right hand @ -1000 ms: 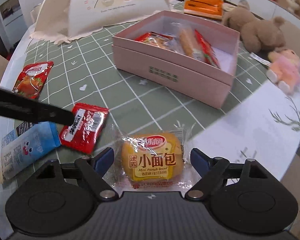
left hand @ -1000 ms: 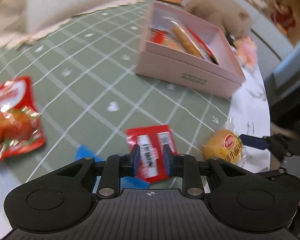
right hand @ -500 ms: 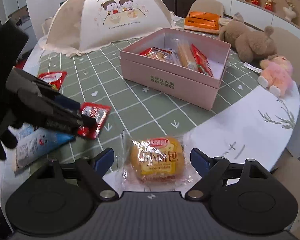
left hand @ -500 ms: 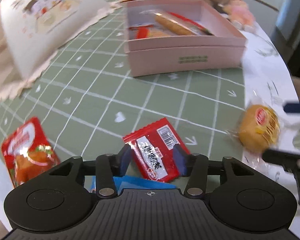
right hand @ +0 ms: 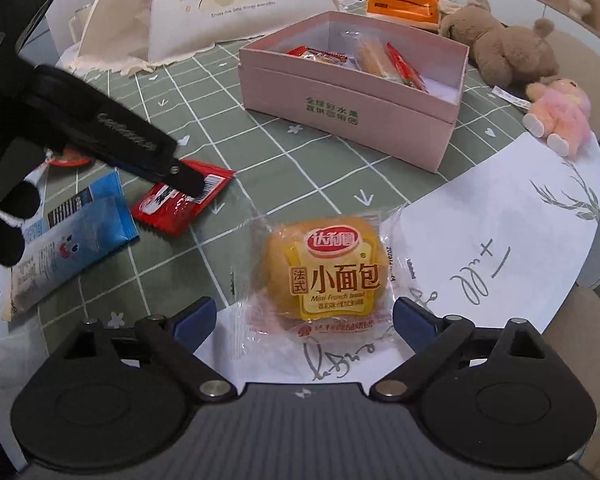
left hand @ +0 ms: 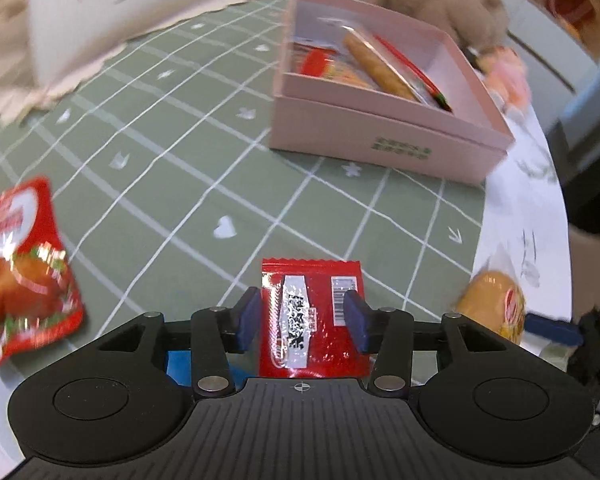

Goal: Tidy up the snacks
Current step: 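Grasp the small red barcode packet with the left tool while the right tool holds the bread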

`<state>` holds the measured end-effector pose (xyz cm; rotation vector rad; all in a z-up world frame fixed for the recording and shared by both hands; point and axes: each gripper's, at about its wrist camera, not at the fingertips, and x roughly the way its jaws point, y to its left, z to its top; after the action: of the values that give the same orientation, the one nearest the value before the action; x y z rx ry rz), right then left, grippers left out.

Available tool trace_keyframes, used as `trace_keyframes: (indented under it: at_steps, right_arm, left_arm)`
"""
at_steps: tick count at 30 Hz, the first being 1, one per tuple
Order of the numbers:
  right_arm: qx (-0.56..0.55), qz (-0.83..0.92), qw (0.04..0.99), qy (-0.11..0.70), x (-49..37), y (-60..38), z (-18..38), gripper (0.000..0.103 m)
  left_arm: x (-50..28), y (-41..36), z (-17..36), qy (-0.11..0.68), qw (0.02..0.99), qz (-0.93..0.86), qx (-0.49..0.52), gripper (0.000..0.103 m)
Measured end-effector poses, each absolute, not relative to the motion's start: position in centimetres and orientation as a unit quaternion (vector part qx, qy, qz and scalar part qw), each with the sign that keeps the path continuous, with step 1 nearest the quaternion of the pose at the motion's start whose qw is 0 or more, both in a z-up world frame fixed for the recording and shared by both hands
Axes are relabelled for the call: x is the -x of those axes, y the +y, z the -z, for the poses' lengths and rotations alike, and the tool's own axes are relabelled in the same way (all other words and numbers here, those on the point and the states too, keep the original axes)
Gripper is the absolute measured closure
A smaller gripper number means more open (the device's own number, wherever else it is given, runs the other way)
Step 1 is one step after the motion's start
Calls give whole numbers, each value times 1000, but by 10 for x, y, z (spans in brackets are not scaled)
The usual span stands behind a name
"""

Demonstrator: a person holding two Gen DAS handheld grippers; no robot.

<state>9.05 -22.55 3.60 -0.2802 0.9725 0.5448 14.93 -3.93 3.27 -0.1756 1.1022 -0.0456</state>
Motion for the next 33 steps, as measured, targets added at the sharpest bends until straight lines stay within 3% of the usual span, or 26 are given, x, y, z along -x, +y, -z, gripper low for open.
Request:
trace_keyframes:
  at_steps: [5, 11, 16, 20, 23, 26, 33]
  right_arm:
    - [156, -261, 839, 451, -85, -223, -36, 7]
    - [133, -261, 852, 434, -84, -237, -55, 7]
    - [118, -243, 864, 425, -90, -251, -66, 7]
    - [101, -233, 866, 431, -97, -260, -67, 7]
    - [92, -232, 865, 436, -97, -265, -66, 7]
    - [94, -233, 863, 438, -96, -267, -64, 7]
    - [95, -239, 858, 444, -91, -263, -59, 7]
  left_arm:
    - [-147, -47, -34, 517, 855, 34, 10, 50]
    - [-135, -43, -41, 509, 859, 48, 21, 53]
    - [-130, -71, -41, 500, 862, 66, -44, 53]
    - [-130, -88, -32, 501, 859, 72, -82, 45]
    - [-131, -88, -30, 501, 858, 87, -75, 35]
    - [-130, -77, -37, 496, 864, 74, -43, 40]
    - [-139, -59, -33, 513, 857, 40, -3, 40]
